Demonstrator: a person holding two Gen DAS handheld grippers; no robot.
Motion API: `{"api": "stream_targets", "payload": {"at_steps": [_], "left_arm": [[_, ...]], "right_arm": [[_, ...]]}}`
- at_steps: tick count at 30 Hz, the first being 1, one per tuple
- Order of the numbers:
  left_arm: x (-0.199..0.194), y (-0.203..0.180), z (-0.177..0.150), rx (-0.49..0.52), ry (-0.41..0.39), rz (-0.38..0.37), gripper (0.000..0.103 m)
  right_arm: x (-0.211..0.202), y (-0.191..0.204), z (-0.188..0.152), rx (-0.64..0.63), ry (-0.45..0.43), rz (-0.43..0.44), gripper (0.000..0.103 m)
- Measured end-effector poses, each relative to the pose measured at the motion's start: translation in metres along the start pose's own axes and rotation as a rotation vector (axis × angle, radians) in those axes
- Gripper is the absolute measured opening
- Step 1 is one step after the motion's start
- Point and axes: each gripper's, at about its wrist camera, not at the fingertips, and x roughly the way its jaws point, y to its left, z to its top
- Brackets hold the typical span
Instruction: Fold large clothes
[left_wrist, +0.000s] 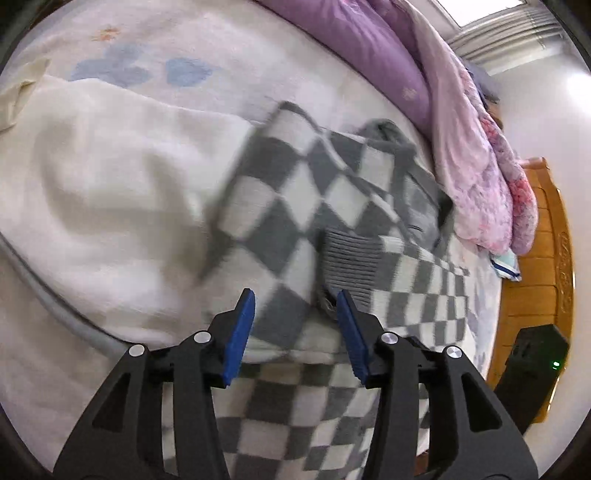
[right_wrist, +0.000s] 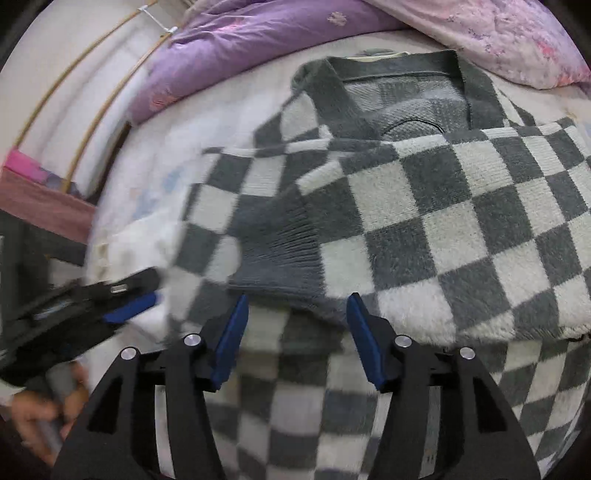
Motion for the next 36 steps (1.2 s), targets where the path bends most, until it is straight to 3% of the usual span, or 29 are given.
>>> {"api": "stream_targets", "payload": {"at_steps": [4, 5, 6, 8, 9, 12, 15, 18, 20, 23, 25, 26, 27, 29, 32, 36], "left_arm": [[0.02, -0.038, -0.003, 0.072, 0.035, -0.039, 0.047], [0.029, -0.049, -0.004, 0.097, 0.054, -0.037, 0.047], [0.037, -0.058, -0.006, 0.115, 0.064, -0.032, 0.047], [0.064, -0.074, -0.007, 0.148, 0.101, -0.013, 0.05], [0.08, -0.076, -0.008, 0.151, 0.135, 0.017, 0.058], [0.113, -0.07, -0.005, 0.123, 0.174, 0.093, 0.059], [0.122, -0.069, -0.001, 0.112, 0.166, 0.101, 0.061], [0.128, -0.07, -0.001, 0.121, 0.169, 0.084, 0.07], [0.125, -0.072, 0.001, 0.127, 0.18, 0.075, 0.07], [0.108, -0.071, 0.012, 0.105, 0.186, 0.007, 0.07], [0.088, -0.062, 0.031, 0.068, 0.145, -0.033, 0.071], [0.08, -0.055, 0.041, 0.034, 0.123, -0.045, 0.071], [0.072, -0.044, 0.057, -0.017, 0.1, -0.057, 0.071], [0.066, -0.029, 0.082, -0.067, 0.068, -0.006, 0.071], [0.07, -0.018, 0.118, -0.061, 0.047, 0.083, 0.071], [0.094, -0.013, 0.157, -0.027, 0.08, 0.202, 0.071]], "right_arm": [[-0.04, -0.03, 0.003, 0.015, -0.045, -0.026, 0.053], [-0.049, -0.05, 0.005, 0.057, -0.064, -0.053, 0.048], [-0.055, -0.067, 0.01, 0.094, -0.077, -0.076, 0.034], [-0.072, -0.12, 0.014, 0.191, -0.093, -0.159, 0.025], [-0.076, -0.139, 0.013, 0.227, -0.087, -0.188, 0.025], [-0.068, -0.208, 0.007, 0.274, -0.009, -0.347, 0.023], [-0.048, -0.256, -0.008, 0.334, 0.045, -0.279, 0.0], [-0.04, -0.283, -0.01, 0.468, 0.047, -0.163, 0.0], [-0.04, -0.291, -0.004, 0.534, 0.1, -0.117, 0.0], [-0.062, -0.274, 0.017, 0.464, 0.116, -0.117, 0.007], [-0.077, -0.264, 0.039, 0.387, 0.077, -0.133, 0.022], [-0.08, -0.266, 0.048, 0.383, 0.059, -0.135, 0.04], [-0.083, -0.269, 0.058, 0.385, 0.042, -0.133, 0.046], [-0.09, -0.282, 0.083, 0.399, 0.017, -0.136, 0.046], [-0.087, -0.297, 0.115, 0.42, 0.002, -0.149, 0.047], [-0.067, -0.312, 0.148, 0.466, 0.013, -0.174, 0.053]]}}
